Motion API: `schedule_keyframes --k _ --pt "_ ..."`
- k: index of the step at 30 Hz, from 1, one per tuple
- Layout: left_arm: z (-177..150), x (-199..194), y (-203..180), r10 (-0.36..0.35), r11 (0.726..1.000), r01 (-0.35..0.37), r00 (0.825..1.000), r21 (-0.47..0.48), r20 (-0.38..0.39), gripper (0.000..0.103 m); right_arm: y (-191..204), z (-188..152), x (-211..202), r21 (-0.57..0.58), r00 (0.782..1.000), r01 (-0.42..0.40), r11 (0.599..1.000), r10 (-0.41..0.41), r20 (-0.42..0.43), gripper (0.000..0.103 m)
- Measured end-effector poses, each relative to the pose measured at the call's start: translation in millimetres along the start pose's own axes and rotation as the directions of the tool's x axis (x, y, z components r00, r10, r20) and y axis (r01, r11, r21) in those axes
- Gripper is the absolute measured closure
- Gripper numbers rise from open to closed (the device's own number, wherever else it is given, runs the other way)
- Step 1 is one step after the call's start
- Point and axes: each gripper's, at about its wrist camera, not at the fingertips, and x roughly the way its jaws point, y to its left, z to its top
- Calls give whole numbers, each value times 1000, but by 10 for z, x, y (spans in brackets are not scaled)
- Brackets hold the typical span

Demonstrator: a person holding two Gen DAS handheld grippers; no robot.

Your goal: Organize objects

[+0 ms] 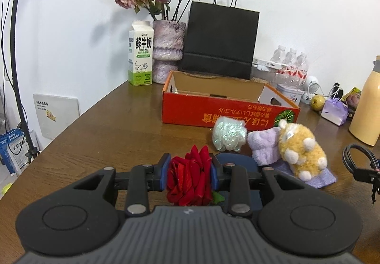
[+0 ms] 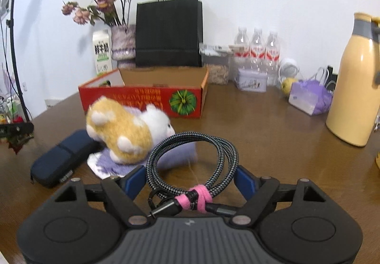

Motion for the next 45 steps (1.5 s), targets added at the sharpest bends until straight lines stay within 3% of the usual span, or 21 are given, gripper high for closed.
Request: schedule_keyframes --k 8,23,45 --pt "115 12 -122 -16 1000 16 1000 17 5 70 156 229 -92 -13 997 -30 999 31 67 23" --pt "365 236 -225 -32 999 32 999 18 7 70 466 527 101 6 988 -88 996 87 127 23" --pt "931 923 -356 -26 1000 26 1000 17 11 69 552 1039 802 4 984 -118 993 117 137 23"
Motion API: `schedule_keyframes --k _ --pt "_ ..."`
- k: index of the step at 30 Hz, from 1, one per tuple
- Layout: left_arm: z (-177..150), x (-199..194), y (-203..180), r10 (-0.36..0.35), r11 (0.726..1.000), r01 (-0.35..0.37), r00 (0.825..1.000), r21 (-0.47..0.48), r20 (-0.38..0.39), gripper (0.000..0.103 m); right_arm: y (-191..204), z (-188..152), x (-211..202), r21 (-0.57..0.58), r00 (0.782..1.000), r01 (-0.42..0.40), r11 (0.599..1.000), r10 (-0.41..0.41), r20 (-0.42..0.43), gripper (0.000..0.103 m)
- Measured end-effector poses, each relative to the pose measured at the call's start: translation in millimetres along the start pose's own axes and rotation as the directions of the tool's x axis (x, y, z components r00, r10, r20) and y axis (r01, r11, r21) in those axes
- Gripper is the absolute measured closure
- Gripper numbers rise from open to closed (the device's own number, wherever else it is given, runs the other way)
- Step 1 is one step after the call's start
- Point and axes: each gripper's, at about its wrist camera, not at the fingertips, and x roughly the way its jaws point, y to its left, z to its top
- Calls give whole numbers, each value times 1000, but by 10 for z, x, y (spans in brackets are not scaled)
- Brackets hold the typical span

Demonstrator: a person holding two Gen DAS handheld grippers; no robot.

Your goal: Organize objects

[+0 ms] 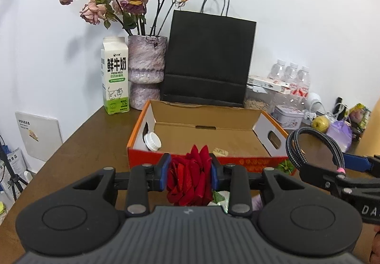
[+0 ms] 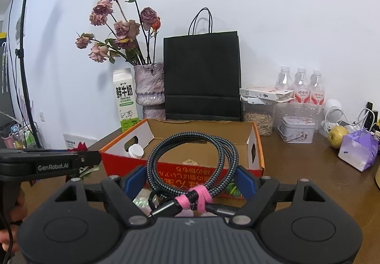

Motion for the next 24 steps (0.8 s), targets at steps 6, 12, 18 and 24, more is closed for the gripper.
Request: schedule_keyframes --k 6,12,18,24 --pt "100 204 0 -4 1000 4 1000 -1 -8 69 -55 103 186 -6 1000 -2 1000 2 -3 23" --pt "195 396 -21 -10 1000 10 1000 -1 -15 69 -81 197 379 -15 1000 -8 1000 8 -5 23" --pt "336 582 -65 -5 1000 5 1000 -8 13 69 -91 306 599 -15 1000 -18 1000 18 0 23" --pt "474 822 -48 5 1000 -5 1000 -27 18 69 -119 410 838 -11 1000 -21 1000 21 -1 23"
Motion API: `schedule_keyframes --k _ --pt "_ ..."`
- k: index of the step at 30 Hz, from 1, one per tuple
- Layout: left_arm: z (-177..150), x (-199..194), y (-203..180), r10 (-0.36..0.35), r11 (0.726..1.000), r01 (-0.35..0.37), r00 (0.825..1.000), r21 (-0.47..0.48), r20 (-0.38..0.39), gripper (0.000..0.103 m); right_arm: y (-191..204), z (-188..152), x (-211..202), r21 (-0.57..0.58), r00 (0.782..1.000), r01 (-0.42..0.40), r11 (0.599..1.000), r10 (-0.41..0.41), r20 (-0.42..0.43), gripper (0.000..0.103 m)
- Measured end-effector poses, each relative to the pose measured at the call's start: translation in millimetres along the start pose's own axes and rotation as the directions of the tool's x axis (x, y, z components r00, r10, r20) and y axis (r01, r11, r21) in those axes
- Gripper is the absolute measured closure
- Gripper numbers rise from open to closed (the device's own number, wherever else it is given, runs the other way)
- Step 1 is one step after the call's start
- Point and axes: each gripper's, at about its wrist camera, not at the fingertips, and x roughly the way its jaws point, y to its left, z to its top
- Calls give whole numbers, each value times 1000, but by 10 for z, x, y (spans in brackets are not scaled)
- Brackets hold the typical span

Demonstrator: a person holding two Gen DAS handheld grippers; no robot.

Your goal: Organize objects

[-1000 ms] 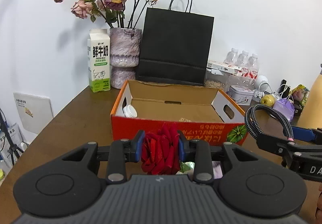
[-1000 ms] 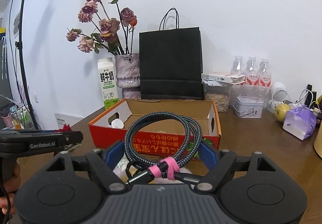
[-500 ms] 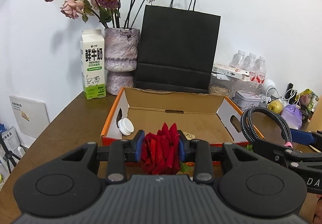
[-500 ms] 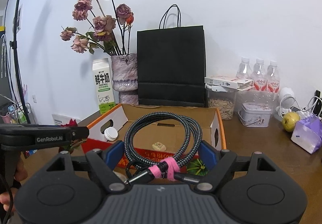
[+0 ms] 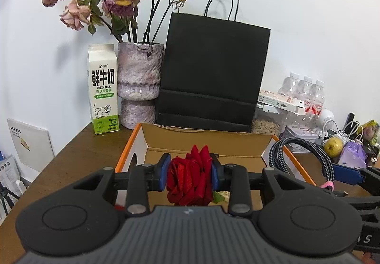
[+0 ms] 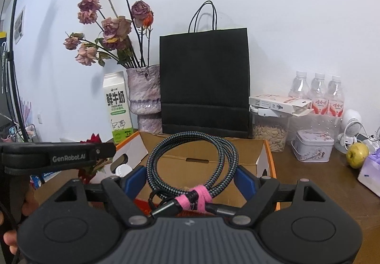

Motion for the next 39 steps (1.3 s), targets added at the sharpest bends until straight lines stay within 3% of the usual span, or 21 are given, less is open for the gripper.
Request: schedule_keyframes --k 12,27,29,30,31,32,33,35,37,39 --pt "143 464 15 4 1000 -4 1000 4 -16 69 -109 190 423 15 1000 15 1000 -14 -9 23" --pt "160 848 -33 4 999 -2 999 33 -55 68 -181 117 876 27 996 43 999 -40 -84 23" --pt "146 885 -43 14 999 -11 998 39 -59 62 -179 96 918 26 995 41 999 -39 -92 23" --pt "136 901 -48 16 999 -14 998 45 -61 43 -180 83 941 26 994 40 999 -38 -99 23" --pt "129 908 -52 17 999 -14 998 49 -60 16 -180 71 964 24 994 40 999 -37 -108 22" --pt "121 905 -55 16 999 -13 999 51 -50 4 -186 62 988 26 992 39 999 -35 -120 21" --pt "111 887 -60 16 998 -14 999 54 -30 0 -193 50 1010 29 991 40 999 -35 -132 21" --pt "110 865 -66 26 998 -25 1000 61 -16 0 -200 38 1019 34 991 52 998 -47 -129 7" --pt "115 866 -52 22 999 -21 1000 48 -19 0 -212 42 997 40 991 67 997 -62 -114 2" --pt "124 870 -40 25 999 -24 999 38 -24 0 -231 53 978 50 992 63 997 -57 -111 1"
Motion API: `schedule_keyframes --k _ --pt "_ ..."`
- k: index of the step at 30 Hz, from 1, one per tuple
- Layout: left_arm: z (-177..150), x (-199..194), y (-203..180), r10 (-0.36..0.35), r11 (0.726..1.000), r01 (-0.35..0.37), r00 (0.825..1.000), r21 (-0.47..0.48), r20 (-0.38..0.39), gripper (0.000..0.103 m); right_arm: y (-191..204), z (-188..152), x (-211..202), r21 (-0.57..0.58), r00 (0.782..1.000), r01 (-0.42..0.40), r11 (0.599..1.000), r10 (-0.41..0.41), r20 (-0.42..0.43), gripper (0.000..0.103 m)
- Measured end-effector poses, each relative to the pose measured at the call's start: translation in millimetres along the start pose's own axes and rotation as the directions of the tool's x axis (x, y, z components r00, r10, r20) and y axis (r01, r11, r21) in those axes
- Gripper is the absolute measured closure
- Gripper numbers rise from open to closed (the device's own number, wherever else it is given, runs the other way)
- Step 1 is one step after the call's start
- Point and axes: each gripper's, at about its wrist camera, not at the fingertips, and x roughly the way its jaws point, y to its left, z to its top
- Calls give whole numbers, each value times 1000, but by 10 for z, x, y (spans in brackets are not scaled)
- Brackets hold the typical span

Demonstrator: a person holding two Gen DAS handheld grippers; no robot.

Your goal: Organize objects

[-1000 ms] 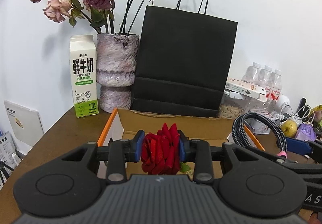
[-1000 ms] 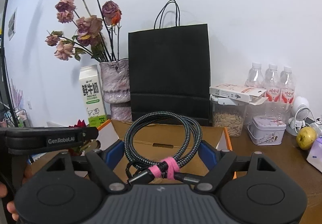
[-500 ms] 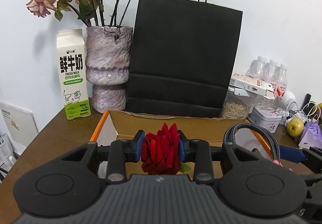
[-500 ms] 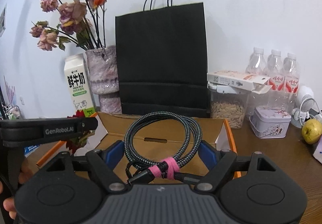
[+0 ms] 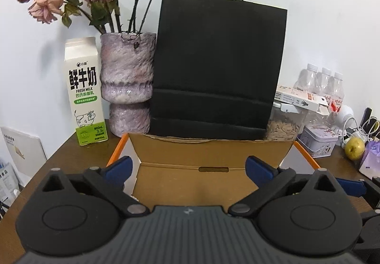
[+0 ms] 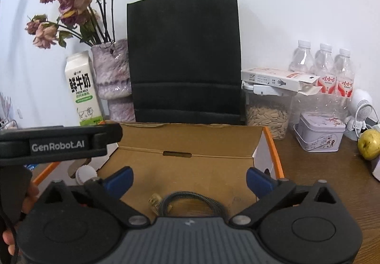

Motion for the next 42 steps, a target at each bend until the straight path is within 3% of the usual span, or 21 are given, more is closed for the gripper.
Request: schedule_keyframes --k 17,27,39,42 --pt "65 -330 104 -33 998 33 999 -47 19 0 8 52 -278 -9 1000 -3 1000 4 25 0" --pt "-10 -696 125 -63 997 65 997 -46 41 0 63 36 -648 -28 997 -9 1000 11 74 0" --pt "-198 -1111 189 -74 997 74 997 -26 10 0 92 -148 -1169 -34 994 -5 999 8 108 0" --pt "-251 -1227 190 -103 995 103 995 -14 -5 0 117 -200 -1296 -35 994 -4 999 8 113 0"
